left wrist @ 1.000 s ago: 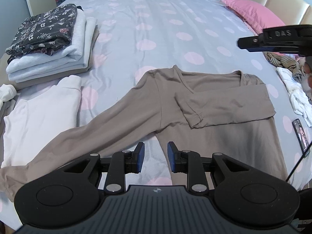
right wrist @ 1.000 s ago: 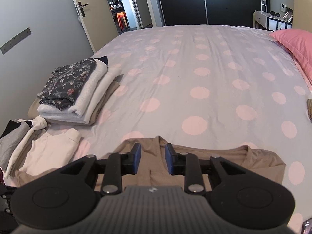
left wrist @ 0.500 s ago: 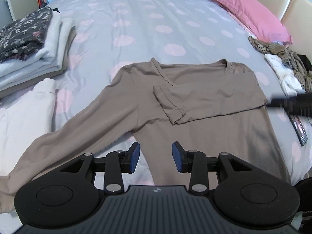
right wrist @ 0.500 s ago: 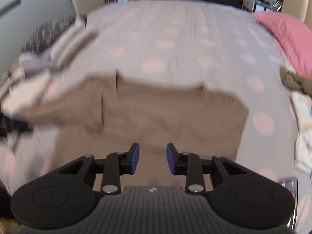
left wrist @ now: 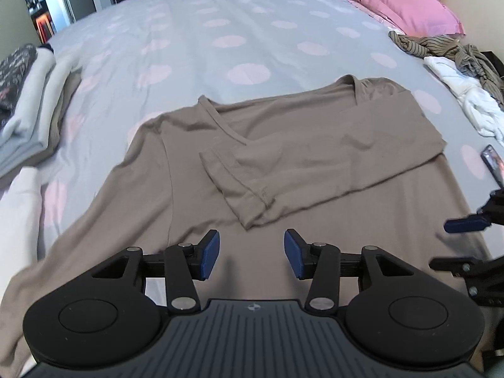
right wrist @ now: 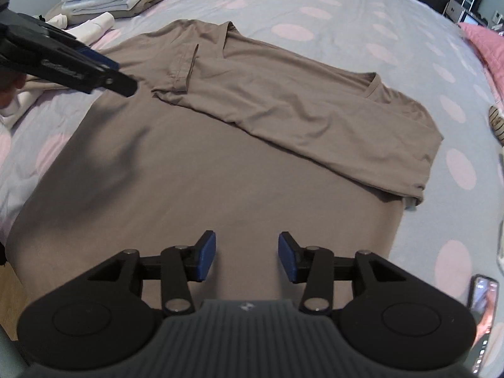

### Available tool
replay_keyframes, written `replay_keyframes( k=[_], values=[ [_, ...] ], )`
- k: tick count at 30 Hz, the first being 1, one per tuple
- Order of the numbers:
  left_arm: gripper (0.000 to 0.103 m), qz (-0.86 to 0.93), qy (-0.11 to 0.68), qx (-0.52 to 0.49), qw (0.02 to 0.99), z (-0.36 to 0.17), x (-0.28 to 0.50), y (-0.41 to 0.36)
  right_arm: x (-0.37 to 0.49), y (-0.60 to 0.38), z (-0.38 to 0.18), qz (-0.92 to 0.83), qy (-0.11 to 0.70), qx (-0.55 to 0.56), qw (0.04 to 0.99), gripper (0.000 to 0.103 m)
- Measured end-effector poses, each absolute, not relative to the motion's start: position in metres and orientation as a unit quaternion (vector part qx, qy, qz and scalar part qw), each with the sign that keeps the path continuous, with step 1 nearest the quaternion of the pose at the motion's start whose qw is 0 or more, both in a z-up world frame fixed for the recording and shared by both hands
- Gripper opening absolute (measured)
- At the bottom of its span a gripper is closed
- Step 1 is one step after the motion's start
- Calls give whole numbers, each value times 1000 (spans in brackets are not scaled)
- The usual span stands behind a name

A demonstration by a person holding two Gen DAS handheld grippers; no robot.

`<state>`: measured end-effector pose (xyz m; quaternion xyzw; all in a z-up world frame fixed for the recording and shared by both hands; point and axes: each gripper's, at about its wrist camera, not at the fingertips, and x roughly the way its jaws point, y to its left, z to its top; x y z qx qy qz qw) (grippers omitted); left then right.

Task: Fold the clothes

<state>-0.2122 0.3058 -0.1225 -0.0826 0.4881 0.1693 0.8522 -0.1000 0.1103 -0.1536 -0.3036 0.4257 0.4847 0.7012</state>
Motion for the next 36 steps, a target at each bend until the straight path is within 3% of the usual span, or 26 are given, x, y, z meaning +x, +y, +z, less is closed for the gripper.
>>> replay_keyframes(
  k=[21, 30, 36],
  values=[
    [43, 207, 490, -73, 844, -159, -193, 327, -82, 129, -173, 482, 460, -283, 690, 57],
    [43, 301, 492, -72, 814, -151, -214, 352, -77, 129, -173, 480, 467, -274, 690, 57],
    [43, 330, 469, -125, 809, -138, -230, 373, -73, 129, -173, 476, 471, -268, 692, 58]
  ],
)
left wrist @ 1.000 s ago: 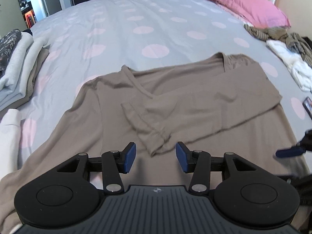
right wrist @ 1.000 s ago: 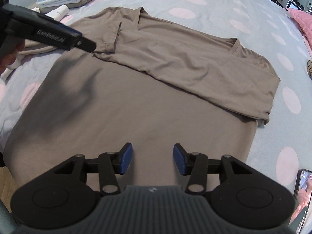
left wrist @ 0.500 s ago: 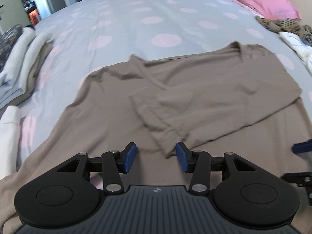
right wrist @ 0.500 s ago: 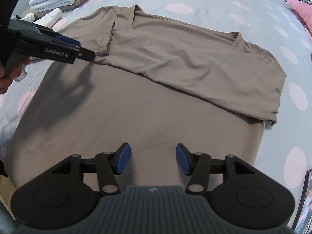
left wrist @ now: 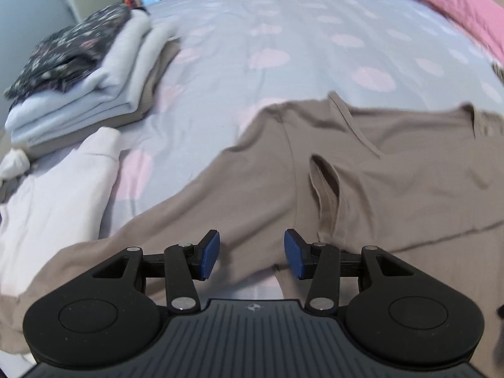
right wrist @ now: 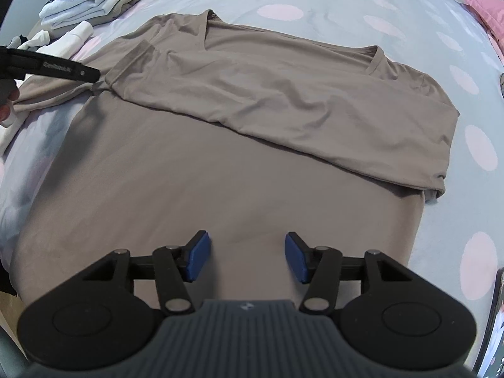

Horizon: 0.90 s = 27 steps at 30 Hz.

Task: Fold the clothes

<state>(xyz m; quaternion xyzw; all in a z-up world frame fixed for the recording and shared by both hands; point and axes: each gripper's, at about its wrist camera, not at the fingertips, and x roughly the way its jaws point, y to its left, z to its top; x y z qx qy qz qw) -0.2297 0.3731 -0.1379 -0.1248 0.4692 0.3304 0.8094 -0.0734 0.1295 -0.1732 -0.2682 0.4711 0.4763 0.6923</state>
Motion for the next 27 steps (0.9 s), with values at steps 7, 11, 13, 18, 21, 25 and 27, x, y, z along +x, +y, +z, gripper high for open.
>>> replay_keyframes(
  k=[7, 11, 13, 18, 21, 25, 27],
  values=[
    [50, 282, 420, -189, 842, -125, -230, 380, -71, 132, -174, 474, 474, -264, 693, 58],
    [54, 261, 414, -206, 847, -130, -224, 380, -68, 132, -175, 473, 476, -260, 694, 58],
    [54, 255, 414, -215, 847, -135, -219, 382, -67, 132, -175, 473, 477, -258, 694, 58],
    [53, 253, 412, -234, 844, -145, -207, 388, -66, 131, -175, 475, 478, -254, 694, 58],
    [38, 251, 413, -229, 845, -151, -201, 390, -62, 126, -173, 471, 470, -249, 703, 58],
    [10, 229, 410, -224, 854, -151, -197, 390, -48, 112, -166, 446, 447, -235, 739, 56],
    [4, 224, 402, -217, 861, -145, -196, 387, -32, 102, -161, 415, 437, -226, 766, 53]
  ],
)
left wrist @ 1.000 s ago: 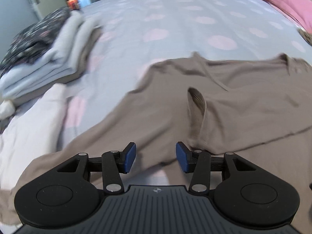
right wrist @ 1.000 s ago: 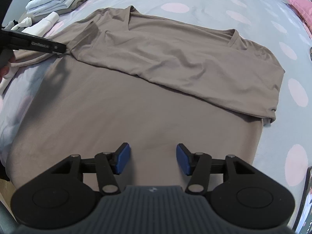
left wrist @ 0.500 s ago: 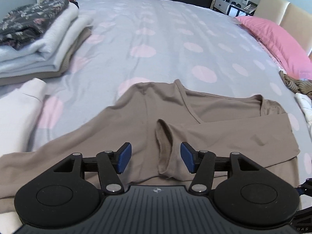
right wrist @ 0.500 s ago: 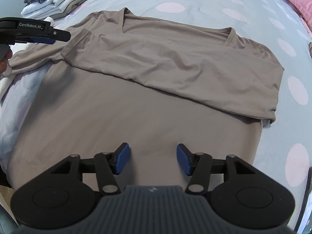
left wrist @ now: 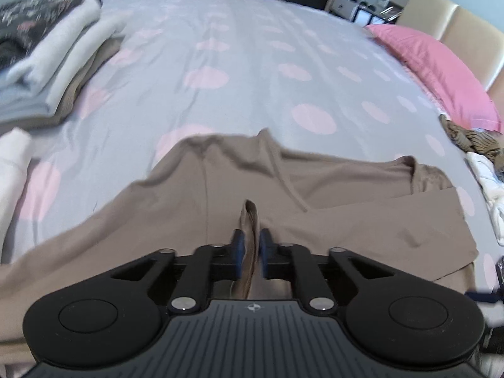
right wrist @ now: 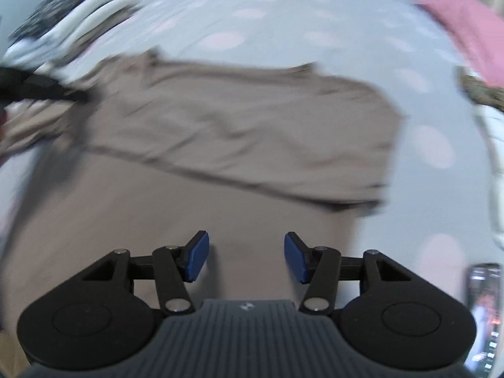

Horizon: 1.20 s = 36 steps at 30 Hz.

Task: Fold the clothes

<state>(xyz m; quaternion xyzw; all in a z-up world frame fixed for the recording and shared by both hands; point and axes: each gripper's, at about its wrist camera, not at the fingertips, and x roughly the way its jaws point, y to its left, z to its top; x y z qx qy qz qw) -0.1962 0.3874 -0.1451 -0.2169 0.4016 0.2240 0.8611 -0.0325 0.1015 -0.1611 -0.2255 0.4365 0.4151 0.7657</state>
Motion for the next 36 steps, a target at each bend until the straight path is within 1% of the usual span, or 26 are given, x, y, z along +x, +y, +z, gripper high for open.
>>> replay_keyframes(
  k=[2, 3, 4, 7, 13, 14, 17, 21, 25, 31, 36],
  values=[
    [2, 223, 394, -218, 864, -139, -196, 387, -14, 89, -159, 376, 433, -214, 791, 44],
    [1, 224, 392, -218, 865, -136, -196, 388, -7, 83, -159, 360, 433, -211, 799, 35],
    [1, 224, 388, -219, 867, -134, -195, 389, 1, 78, -160, 344, 433, -208, 807, 30],
    [1, 226, 381, -223, 869, -130, -194, 392, 15, 69, -163, 325, 432, -193, 819, 27],
    [2, 234, 395, -239, 856, -136, -193, 397, 29, 66, -168, 328, 439, -148, 824, 27],
    [4, 233, 397, -244, 853, -137, -194, 398, 29, 66, -168, 325, 439, -146, 825, 27],
    [20, 232, 401, -260, 847, -139, -197, 399, 32, 65, -166, 315, 438, -144, 830, 27],
    [32, 231, 409, -266, 842, -144, -197, 398, 35, 65, -167, 309, 447, -137, 828, 27],
    [33, 241, 425, -254, 835, -154, -193, 398, 33, 67, -166, 313, 445, -139, 828, 28],
    [33, 252, 427, -205, 844, -164, -190, 391, 31, 69, -168, 316, 447, -141, 825, 28],
    [33, 246, 422, -121, 864, -165, -179, 376, 31, 69, -168, 317, 447, -140, 825, 28]
  ],
)
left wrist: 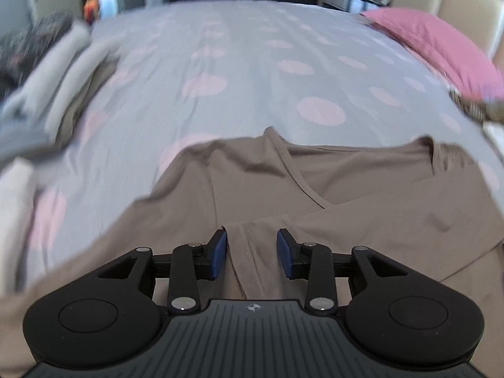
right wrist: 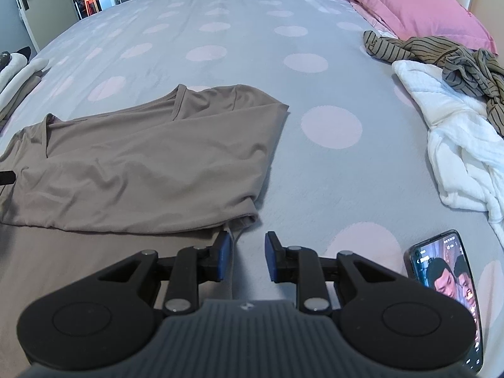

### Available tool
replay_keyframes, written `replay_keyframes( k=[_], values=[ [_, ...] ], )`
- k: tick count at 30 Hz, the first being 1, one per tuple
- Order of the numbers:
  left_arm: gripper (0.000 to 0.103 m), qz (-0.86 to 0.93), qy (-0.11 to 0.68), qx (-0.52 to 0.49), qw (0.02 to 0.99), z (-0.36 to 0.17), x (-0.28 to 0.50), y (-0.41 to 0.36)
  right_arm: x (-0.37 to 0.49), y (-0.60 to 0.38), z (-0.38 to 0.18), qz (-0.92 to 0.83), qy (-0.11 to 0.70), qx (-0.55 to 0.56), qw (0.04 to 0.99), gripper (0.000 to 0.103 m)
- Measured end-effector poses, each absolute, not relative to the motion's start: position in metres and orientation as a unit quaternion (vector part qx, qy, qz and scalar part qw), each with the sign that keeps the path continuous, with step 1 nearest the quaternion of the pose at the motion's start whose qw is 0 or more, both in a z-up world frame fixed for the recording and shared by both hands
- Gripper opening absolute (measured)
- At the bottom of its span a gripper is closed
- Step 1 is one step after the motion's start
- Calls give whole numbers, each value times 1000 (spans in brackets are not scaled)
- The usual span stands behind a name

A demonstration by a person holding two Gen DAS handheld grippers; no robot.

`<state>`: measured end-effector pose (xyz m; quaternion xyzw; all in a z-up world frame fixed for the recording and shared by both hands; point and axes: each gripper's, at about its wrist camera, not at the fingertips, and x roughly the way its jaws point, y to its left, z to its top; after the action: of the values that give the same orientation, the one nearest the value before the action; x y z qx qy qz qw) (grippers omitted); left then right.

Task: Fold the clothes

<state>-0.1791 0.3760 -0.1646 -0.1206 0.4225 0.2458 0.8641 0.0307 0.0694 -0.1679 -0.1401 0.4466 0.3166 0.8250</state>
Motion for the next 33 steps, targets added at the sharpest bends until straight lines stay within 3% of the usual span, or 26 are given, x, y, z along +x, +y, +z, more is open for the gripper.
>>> replay_keyframes(
  k=[4, 6, 8, 17, 26, 27, 28, 33],
  values=[
    [32, 236, 424, -102, 869, -170, -176, 373, 29, 71, -167, 320, 443, -141, 825, 28],
    [5, 231, 420, -95, 872, -167, -176, 371, 29, 71, -167, 319, 443, -142, 826, 28],
    [3, 230, 411, -99, 876, -161, -177, 371, 30, 70, -168, 318, 443, -141, 826, 28],
    [2, 230, 336, -147, 901, -113, -177, 381, 30, 72, -167, 337, 429, -135, 827, 27],
    [2, 259, 315, -176, 896, -102, -184, 405, 44, 69, -172, 334, 443, -99, 826, 28],
    [2, 262, 316, -178, 894, -102, -185, 408, 43, 71, -172, 338, 441, -105, 825, 25],
    [2, 265, 318, -178, 893, -104, -186, 410, 42, 72, -172, 342, 438, -111, 824, 5],
    [2, 278, 345, -171, 880, -119, -187, 415, 37, 75, -168, 318, 435, -151, 829, 4]
  ],
)
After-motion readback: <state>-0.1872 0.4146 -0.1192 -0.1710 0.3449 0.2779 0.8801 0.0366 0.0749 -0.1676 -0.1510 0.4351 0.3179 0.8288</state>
